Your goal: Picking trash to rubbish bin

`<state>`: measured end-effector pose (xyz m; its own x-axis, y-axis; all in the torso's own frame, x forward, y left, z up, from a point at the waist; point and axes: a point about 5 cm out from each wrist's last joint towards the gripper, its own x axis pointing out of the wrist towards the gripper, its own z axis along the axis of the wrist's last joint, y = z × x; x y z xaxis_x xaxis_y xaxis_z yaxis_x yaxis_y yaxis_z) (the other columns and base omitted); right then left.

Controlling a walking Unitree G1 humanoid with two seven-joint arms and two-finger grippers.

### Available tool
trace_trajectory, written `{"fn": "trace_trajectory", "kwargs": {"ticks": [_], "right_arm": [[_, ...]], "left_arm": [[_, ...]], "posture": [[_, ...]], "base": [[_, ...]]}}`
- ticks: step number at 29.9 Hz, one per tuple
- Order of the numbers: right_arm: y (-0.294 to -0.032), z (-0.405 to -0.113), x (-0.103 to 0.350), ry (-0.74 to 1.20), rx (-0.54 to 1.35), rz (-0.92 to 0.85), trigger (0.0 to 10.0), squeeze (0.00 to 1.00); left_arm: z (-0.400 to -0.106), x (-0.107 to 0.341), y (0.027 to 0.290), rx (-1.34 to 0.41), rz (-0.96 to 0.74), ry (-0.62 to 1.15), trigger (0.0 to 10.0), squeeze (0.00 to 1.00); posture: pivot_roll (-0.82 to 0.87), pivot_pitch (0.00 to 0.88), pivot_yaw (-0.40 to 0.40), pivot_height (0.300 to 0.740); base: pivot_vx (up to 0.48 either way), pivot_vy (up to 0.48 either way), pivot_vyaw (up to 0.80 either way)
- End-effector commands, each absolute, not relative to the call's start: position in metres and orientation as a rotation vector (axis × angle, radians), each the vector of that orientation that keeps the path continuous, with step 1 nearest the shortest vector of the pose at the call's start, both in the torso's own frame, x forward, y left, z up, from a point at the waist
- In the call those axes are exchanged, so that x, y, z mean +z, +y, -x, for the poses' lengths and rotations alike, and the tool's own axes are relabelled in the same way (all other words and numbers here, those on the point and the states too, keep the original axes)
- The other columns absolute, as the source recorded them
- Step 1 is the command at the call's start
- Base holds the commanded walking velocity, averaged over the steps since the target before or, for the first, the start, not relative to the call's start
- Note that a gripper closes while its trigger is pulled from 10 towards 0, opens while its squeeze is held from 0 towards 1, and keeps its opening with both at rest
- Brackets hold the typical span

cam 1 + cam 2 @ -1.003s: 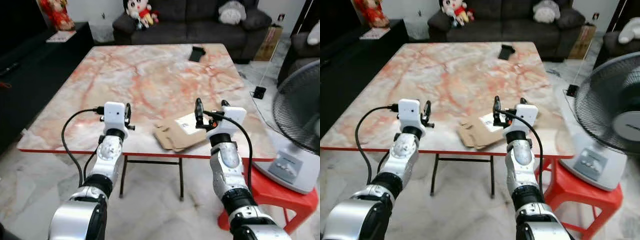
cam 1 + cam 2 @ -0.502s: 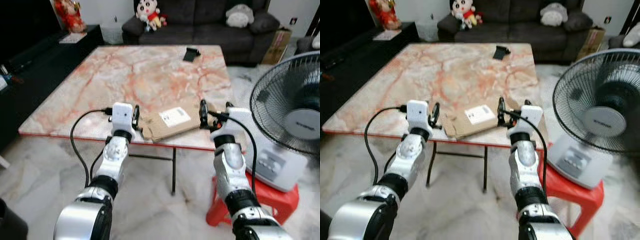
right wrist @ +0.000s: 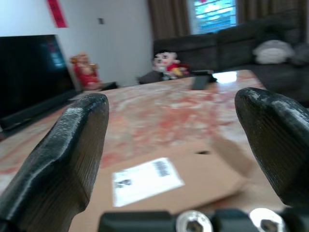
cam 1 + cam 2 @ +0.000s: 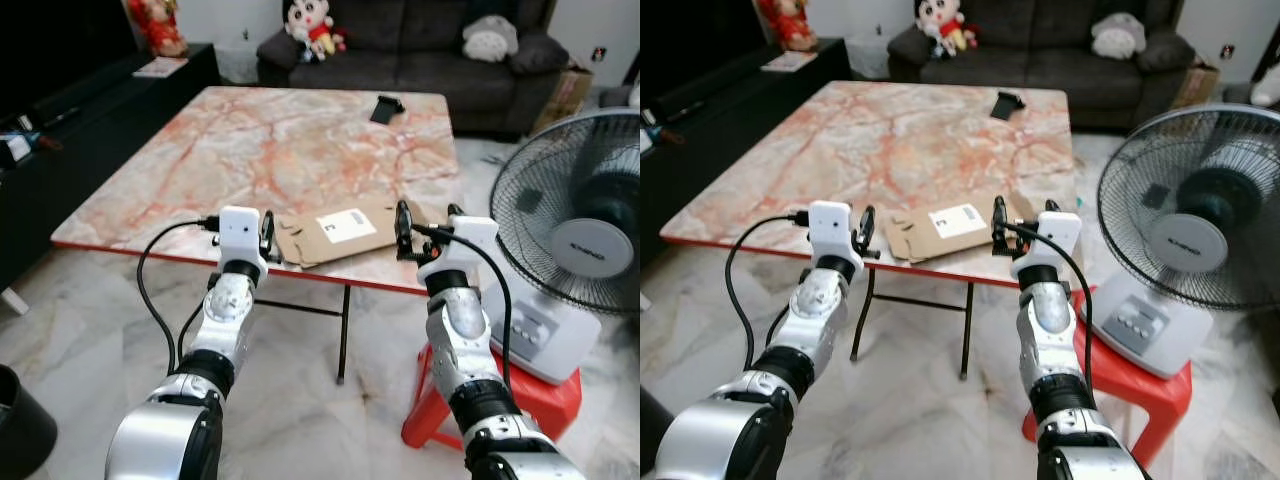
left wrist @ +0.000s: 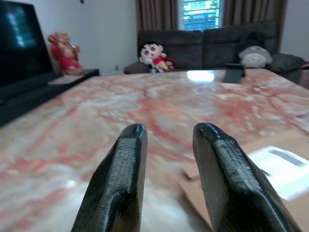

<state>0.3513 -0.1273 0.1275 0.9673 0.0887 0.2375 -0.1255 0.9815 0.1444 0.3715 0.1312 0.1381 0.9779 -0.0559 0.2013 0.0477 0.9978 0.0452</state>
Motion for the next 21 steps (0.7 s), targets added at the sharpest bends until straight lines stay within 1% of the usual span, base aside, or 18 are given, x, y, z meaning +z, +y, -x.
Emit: {"fn": "trace_trajectory", "kwargs": {"ticks": [1, 21], "right_arm": [[-0.1313, -0.3531, 0.1323, -0.245, 0.105, -0.156, 10.0, 0.00], [-0.1249, -0.3521, 0.1299, -0.229, 0.155, -0.143, 10.0, 0.00]], "left_arm": [[-0.3725, 0.1401, 0.1277, -0.058, -0.038, -0.207, 10.0, 0.00], [-0.3717, 0.1394, 0.1273, -0.059, -0.034, -0.209, 10.0, 0.00]], "posture": [[-0.11, 0.000, 0.037, 0.740], [-0.10, 0.000, 0.037, 0.740]], "base": [[0.334, 0.000, 0.00], [0.333, 0.000, 0.00]]}}
